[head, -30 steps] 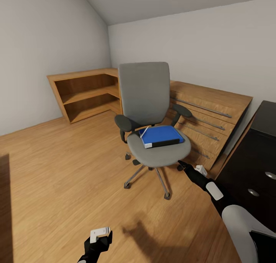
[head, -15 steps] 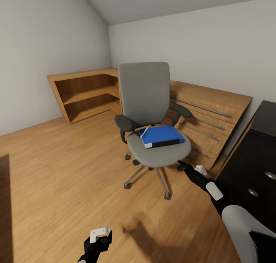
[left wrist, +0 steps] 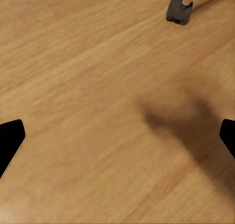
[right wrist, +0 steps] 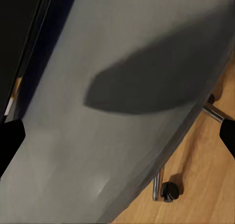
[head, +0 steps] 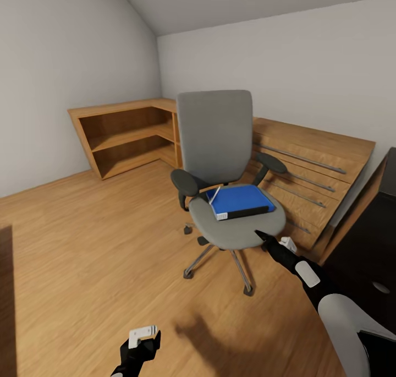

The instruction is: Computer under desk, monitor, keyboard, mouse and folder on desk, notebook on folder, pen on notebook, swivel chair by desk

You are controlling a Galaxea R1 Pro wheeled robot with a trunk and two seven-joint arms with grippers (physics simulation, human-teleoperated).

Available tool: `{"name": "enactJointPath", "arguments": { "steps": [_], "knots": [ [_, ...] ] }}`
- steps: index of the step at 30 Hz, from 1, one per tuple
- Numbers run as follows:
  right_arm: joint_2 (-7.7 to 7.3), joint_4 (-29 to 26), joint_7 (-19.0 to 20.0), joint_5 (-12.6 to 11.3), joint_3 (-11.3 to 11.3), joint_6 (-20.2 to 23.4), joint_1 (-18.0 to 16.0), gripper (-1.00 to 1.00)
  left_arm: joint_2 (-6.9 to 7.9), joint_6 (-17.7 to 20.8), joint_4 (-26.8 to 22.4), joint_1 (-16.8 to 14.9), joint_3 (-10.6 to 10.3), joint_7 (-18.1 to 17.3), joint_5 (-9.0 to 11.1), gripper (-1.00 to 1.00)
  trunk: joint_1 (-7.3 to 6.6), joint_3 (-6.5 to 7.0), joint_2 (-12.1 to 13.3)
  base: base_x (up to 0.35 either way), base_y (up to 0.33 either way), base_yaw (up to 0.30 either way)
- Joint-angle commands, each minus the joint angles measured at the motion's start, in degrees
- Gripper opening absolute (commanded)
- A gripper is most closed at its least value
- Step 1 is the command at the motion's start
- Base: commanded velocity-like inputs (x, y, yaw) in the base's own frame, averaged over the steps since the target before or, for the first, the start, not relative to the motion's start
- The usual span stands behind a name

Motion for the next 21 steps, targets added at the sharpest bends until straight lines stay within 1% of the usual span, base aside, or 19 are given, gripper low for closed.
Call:
{"name": "enactJointPath", "arguments": {
  "steps": [1, 16, 21],
  "knots": [
    [0.04, 0.0, 0.13, -0.39, -0.31, 0.52, -0.03, 1.0, 0.02, -0.2, 0.03, -0.03, -0.24, 0.28, 0.38, 1.0, 0.0, -0.05, -0.02, 0.066, 0.051, 0.0],
    [0.02, 0.02, 0.13, -0.41, -0.31, 0.52, -0.03, 1.0, 0.02, -0.2, 0.03, -0.03, -0.24, 0.43, 0.38, 1.0, 0.0, -0.05, -0.02, 0.016, 0.009, 0.0],
    [0.02, 0.02, 0.13, -0.41, -0.31, 0.52, -0.03, 1.0, 0.02, -0.2, 0.03, -0.03, -0.24, 0.49, 0.38, 1.0, 0.0, -0.05, -0.02, 0.188, -0.014, 0.0]
  ]
}}
